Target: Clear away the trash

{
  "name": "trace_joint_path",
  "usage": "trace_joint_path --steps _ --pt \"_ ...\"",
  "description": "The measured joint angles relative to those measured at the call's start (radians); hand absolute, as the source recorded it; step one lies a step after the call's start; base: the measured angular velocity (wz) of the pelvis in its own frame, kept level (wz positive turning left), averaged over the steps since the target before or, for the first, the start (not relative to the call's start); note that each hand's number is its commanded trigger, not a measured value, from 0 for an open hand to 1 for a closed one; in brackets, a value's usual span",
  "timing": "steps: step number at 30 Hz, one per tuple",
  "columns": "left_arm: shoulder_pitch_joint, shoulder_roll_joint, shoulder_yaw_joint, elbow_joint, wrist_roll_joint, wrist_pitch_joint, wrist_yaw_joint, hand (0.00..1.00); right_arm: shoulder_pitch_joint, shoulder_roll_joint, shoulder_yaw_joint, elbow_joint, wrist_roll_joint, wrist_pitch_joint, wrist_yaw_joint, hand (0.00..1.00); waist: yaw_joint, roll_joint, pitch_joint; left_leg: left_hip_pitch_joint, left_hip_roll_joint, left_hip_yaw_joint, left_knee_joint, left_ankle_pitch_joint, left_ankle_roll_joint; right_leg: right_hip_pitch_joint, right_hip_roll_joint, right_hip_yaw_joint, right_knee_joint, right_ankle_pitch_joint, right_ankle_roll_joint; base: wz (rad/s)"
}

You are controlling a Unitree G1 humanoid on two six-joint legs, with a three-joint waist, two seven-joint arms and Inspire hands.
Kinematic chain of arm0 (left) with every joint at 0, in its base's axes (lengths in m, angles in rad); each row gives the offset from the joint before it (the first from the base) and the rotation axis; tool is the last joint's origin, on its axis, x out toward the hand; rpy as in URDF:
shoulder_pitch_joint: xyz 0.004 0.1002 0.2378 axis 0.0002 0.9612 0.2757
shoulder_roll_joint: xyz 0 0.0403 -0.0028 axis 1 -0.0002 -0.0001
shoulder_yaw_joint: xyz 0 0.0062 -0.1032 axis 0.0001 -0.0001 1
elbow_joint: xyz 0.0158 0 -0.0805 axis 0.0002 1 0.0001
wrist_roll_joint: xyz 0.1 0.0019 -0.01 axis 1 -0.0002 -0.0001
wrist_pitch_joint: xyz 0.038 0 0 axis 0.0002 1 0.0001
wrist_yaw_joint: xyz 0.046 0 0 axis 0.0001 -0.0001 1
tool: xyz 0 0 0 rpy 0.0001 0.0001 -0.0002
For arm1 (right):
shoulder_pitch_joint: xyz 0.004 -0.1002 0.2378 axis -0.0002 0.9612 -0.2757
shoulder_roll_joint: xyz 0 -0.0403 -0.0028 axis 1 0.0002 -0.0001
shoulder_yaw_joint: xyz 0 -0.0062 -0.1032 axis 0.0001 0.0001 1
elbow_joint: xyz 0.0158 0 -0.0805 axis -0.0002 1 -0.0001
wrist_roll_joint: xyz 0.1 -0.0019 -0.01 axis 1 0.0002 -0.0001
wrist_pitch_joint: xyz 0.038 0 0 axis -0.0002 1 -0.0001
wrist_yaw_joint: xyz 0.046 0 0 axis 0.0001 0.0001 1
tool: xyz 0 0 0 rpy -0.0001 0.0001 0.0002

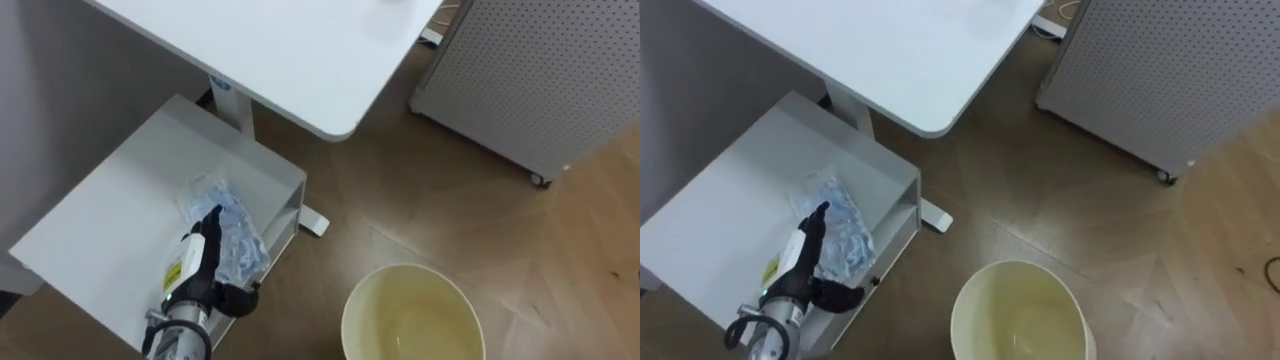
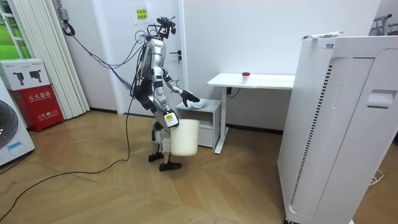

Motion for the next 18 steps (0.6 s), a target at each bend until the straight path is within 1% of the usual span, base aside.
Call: trace_joint_path --steps 3,4,6,8,10,13,16,17,18 --pt "-0.005 0.001 -0.011 0.010 0.004 0.001 0.003 0.00 0.000 -0.001 0.000 0.000 0.019 0.002 -0.001 1.00 -0.005 0.003 0.0019 -0.013 0.013 0.001 0.023 -0.007 -0.002 -0.008 0.009 0.003 0.009 0.003 -0.005 -0.03" --pt "-0.007 0.003 -0.015 0.017 0.008 0.002 0.005 0.00 0.000 -0.001 0.000 -0.001 0.024 0.003 -0.001 1.00 -0.011 0.006 0.0037 -0.014 0.015 0.002 0.026 -0.007 -0.003 -0.008 0.010 0.002 0.010 0.004 -0.007 -0.04" --pt "-0.015 0.007 -0.044 0.044 0.015 0.003 0.007 0.00 0.001 -0.002 0.000 -0.002 0.044 0.002 -0.001 1.00 -0.020 0.010 0.0065 -0.014 0.017 0.003 0.030 -0.007 -0.003 -0.010 0.010 0.009 0.018 0.005 -0.010 -0.02" --pt "-0.014 0.006 -0.056 0.061 0.020 0.004 0.006 0.00 0.006 -0.003 0.000 -0.003 0.067 0.003 -0.001 1.00 -0.022 0.010 0.0066 -0.016 0.017 0.010 0.033 -0.008 -0.004 -0.021 0.010 0.019 0.031 0.002 -0.014 -0.07" --pt "-0.015 0.008 -0.068 0.080 0.021 0.011 -0.001 0.00 0.007 -0.004 0.000 -0.003 0.072 0.003 -0.002 1.00 -0.022 0.010 0.0062 -0.023 0.024 0.025 0.042 -0.010 -0.008 -0.037 0.012 0.034 0.046 0.000 -0.018 -0.15" --pt "-0.024 0.008 -0.068 0.110 0.021 0.020 -0.009 0.00 0.007 -0.006 0.000 -0.003 0.072 0.007 -0.002 1.00 -0.026 0.010 0.0062 -0.030 0.033 0.029 0.053 -0.014 -0.013 -0.046 0.016 0.033 0.051 0.001 -0.026 -0.11" --pt "-0.032 0.013 -0.069 0.138 0.027 0.040 -0.037 0.00 0.007 -0.021 0.003 -0.002 0.073 0.009 0.000 1.00 -0.040 0.010 0.0061 -0.033 0.039 0.029 0.054 -0.012 -0.021 -0.049 0.023 0.030 0.048 -0.003 -0.034 0.00" --pt "-0.032 0.016 -0.069 0.138 0.031 0.042 -0.040 0.41 0.007 -0.023 0.007 -0.001 0.073 0.011 0.000 1.00 -0.040 0.009 0.0059 -0.033 0.042 0.030 0.055 -0.012 -0.022 -0.048 0.028 0.029 0.045 -0.003 -0.036 -0.07" --pt "-0.032 0.025 -0.076 0.143 0.042 0.043 -0.046 0.66 0.007 -0.026 0.013 0.000 0.075 0.018 0.000 1.00 -0.041 0.009 0.0054 -0.033 0.047 0.031 0.059 -0.014 -0.026 -0.047 0.029 0.028 0.045 -0.003 -0.040 -0.08"
